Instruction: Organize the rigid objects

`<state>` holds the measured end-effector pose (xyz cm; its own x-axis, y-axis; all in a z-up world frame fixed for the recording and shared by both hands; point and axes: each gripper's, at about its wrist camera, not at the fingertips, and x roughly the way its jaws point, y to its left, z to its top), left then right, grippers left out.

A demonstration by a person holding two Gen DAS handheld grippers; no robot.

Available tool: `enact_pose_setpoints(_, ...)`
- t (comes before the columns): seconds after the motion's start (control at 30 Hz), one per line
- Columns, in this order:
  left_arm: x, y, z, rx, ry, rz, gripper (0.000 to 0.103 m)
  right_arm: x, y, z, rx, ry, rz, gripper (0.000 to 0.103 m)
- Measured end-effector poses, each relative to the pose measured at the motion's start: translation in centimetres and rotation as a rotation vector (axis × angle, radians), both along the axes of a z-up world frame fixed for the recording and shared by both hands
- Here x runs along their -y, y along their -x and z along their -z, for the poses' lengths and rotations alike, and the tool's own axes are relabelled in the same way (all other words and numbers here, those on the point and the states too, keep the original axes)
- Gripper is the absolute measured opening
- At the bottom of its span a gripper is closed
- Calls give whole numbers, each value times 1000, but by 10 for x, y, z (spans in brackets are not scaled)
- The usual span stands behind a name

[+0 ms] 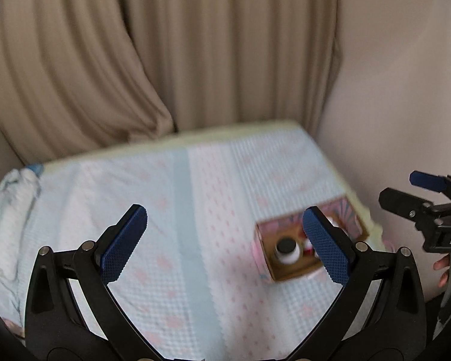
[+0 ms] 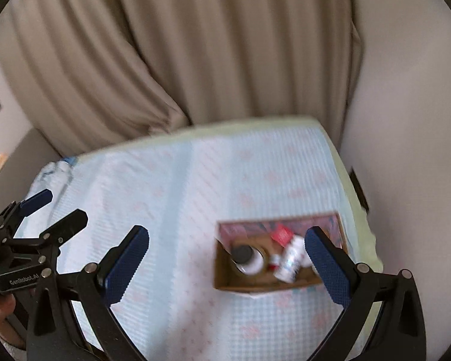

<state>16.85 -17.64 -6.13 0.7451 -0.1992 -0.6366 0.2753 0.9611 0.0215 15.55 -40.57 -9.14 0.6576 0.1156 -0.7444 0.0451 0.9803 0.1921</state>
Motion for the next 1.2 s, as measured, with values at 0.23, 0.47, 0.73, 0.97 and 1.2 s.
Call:
enact_pose_setpoints(0.23,-53,59,-57,173,60,-92,103,-41,45,-73,206,86,5,103)
enact_pose_setpoints(0.47,-79,94,-63,229,80,-125,103,-65,83,-87,321,171,14,103)
enact_pose_setpoints(0.73,-84,112,-60,250,84,-133,103,-71,95,-81,346,176,25,103)
enact_pose_setpoints(0.97,-85,112,-57,236,81,-144,103,-72,100,-85,369,177,36,103)
enact_pose_setpoints(1.2,-84,112,-56,234,83,-147,103,-73,103,-86,366,184,45,103)
